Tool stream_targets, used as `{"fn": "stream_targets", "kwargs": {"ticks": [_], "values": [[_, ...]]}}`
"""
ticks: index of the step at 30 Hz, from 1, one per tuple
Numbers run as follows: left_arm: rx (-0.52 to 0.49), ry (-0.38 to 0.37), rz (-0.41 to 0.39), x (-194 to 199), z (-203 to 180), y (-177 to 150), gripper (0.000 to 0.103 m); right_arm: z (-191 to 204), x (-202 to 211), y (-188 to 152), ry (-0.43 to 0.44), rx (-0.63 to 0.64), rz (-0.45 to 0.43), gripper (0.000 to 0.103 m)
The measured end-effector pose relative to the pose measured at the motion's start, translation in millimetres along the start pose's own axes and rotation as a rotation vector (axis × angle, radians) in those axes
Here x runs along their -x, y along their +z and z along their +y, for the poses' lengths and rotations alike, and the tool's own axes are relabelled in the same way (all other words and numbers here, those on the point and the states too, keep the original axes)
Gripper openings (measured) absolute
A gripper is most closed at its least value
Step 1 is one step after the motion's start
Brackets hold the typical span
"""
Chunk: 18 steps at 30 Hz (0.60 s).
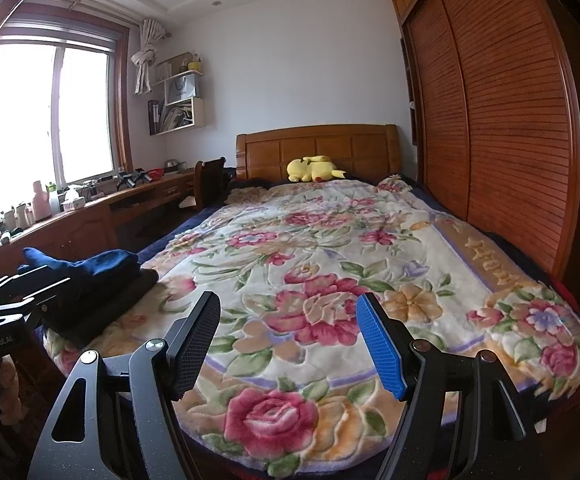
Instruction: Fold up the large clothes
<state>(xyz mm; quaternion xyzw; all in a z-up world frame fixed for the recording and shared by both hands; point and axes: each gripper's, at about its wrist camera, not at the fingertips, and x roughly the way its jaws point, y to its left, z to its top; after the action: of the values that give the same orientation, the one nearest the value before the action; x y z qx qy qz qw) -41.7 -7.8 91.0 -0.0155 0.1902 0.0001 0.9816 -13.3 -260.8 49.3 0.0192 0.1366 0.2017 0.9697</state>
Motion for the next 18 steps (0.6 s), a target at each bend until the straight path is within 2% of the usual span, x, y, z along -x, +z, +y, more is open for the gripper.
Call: {"fn": "stream_targets", "kwargs": {"ticks": [18], "values": [[0.0,0.0,0.0,0.3,0.6,-1.0,0.084,-0.8,0.7,-0.5,0.004,0.002,-0.001,0.072]]}}
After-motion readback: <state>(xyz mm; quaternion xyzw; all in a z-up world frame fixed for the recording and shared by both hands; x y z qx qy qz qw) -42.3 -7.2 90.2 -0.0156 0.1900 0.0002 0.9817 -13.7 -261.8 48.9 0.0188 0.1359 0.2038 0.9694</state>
